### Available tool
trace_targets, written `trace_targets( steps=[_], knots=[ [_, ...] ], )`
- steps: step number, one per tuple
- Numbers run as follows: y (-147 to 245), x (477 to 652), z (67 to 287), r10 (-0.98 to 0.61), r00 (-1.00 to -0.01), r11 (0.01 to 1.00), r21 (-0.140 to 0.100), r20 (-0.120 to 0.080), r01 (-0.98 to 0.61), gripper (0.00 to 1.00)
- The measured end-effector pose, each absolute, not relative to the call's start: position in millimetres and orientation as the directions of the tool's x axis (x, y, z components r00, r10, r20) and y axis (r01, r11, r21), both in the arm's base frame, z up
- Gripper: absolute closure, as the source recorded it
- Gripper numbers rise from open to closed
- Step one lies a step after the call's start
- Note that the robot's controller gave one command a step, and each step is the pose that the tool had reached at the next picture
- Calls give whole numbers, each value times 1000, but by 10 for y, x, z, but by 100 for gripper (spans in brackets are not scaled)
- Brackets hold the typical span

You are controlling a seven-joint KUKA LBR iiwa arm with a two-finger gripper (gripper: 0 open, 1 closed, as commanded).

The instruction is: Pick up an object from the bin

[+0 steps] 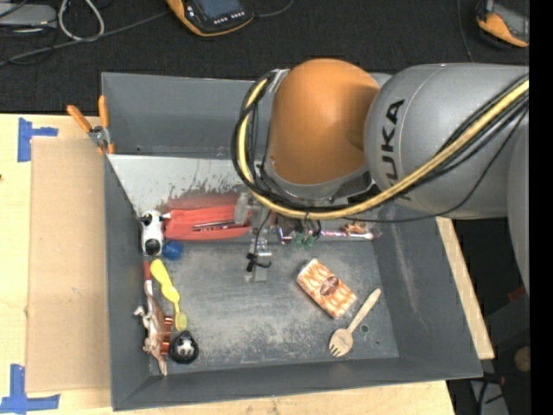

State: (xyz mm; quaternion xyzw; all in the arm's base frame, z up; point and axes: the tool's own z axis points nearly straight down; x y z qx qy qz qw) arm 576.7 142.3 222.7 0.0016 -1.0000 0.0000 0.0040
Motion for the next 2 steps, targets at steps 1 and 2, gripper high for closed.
trace_targets(
  steps=[1,2],
  knots=[
    [1413,5787,2273,-1,-1000,1000,1,1,-1,0],
    [1265,5978,2641,-32,-1000,1000,1,0,-32,0]
  ],
)
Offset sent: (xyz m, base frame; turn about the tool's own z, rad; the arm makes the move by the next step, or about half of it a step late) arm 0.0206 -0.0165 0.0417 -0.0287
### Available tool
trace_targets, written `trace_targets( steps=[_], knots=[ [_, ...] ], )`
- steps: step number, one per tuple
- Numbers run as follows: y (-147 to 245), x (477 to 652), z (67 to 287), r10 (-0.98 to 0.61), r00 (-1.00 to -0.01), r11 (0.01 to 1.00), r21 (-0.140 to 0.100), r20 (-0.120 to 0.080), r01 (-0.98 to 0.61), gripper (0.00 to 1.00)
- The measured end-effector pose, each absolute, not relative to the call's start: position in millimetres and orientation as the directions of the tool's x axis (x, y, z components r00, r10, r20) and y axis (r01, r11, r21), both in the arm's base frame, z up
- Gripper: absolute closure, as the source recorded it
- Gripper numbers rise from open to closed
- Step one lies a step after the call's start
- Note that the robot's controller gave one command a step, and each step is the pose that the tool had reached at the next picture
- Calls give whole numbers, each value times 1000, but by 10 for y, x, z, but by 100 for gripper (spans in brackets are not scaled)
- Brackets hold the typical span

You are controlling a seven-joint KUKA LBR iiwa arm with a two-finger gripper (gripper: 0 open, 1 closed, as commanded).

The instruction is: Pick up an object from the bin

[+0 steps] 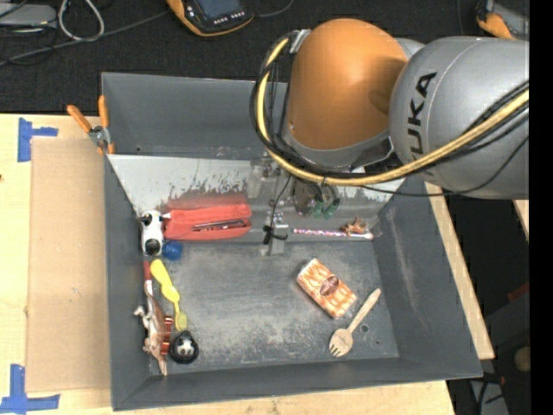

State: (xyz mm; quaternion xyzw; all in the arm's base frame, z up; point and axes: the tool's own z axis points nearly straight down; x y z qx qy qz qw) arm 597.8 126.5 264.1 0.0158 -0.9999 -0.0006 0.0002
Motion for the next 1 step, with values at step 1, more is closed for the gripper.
trace_targets(
  steps=[1],
  knots=[
    [832,6071,1879,-21,-1000,1000,2,0,-21,0]
  ],
)
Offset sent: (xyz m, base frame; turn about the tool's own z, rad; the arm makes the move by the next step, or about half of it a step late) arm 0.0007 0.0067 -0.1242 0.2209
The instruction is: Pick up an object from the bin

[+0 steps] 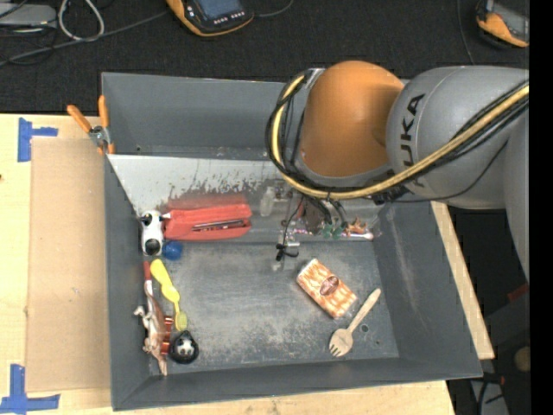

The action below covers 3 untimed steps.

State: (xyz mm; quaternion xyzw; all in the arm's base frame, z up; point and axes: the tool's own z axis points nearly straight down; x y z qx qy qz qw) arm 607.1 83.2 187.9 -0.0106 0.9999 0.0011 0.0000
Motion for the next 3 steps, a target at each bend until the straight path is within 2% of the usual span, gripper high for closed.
trace_targets(
  steps=[1,2,3],
  knots=[
    [1222,6007,1477,180,-984,984,6,-9,180,0],
    [1173,5817,1418,161,-987,987,9,-2,161,0],
    [1356,5914,2188,87,-996,996,6,-4,87,0]
  ],
)
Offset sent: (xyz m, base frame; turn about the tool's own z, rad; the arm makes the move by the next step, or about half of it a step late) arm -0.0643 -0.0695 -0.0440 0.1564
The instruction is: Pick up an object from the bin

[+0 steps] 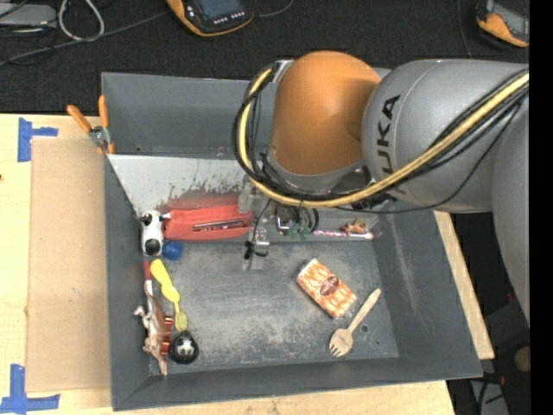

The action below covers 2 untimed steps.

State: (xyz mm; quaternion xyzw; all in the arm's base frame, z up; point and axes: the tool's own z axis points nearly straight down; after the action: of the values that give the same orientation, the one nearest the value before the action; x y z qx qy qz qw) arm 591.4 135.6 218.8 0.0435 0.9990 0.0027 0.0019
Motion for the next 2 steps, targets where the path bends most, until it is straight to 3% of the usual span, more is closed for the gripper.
trace_targets(
  steps=[1,2],
  knots=[
    [889,5907,2218,181,-984,984,4,1,181,0],
    [645,5780,1853,177,-984,984,7,-7,177,0]
  ],
)
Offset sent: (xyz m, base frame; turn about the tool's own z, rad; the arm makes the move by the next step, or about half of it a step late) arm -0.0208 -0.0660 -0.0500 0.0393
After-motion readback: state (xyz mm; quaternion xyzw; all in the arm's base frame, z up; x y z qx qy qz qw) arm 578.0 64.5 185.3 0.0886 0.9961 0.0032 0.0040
